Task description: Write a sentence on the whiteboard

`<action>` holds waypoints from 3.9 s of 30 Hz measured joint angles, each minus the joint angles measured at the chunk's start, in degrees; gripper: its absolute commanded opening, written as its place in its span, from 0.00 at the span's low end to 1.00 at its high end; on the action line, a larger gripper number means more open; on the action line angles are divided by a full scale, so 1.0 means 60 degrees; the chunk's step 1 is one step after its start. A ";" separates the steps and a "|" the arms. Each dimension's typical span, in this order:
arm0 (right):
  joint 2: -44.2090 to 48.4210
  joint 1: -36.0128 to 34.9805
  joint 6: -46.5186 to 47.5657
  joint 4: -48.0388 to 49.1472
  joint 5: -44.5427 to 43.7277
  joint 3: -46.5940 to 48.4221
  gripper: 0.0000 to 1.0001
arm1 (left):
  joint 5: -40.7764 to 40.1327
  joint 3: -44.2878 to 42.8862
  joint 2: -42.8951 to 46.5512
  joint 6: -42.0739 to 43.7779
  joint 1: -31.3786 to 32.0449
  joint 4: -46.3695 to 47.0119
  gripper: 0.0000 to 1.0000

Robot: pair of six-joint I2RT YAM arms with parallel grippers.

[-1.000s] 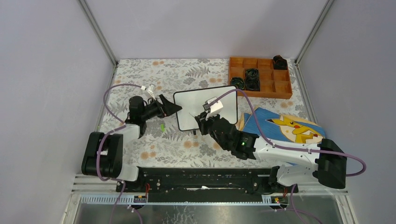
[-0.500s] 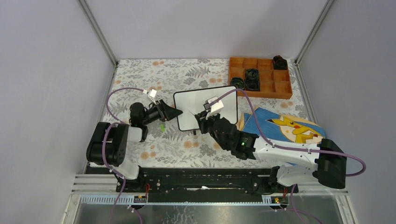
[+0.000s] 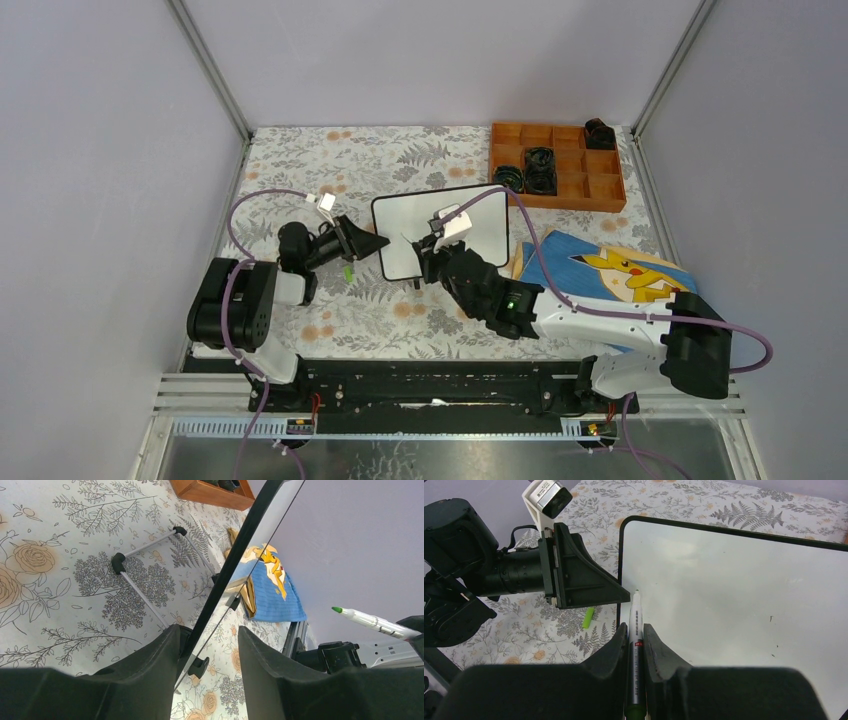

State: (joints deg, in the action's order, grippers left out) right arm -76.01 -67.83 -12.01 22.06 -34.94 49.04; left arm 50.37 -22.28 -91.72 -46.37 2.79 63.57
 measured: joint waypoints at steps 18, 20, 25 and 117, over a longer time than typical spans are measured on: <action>-0.0681 0.0000 -0.0117 0.0146 -0.0033 0.0466 0.00 | -0.0149 0.0146 -0.0131 0.0168 -0.0036 0.0149 0.33; -0.0780 0.0000 -0.0109 0.0164 -0.0098 0.0539 0.00 | -0.0157 0.0149 -0.0131 0.0178 -0.0040 0.0149 0.32; -0.1177 0.0000 -0.0033 0.0295 -0.0350 0.0801 0.00 | -0.0219 0.0149 -0.0131 0.0215 -0.0036 0.0138 0.30; -0.2528 0.0907 0.0481 0.2441 -0.0011 0.0674 0.00 | -0.0313 0.0149 -0.0022 0.0765 -0.0022 0.0036 0.08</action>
State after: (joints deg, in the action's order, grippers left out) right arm -91.18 -62.39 -9.13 36.71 -35.00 53.08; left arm 48.49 -21.39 -91.85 -41.78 2.66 63.79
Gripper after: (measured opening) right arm 0.171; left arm 0.218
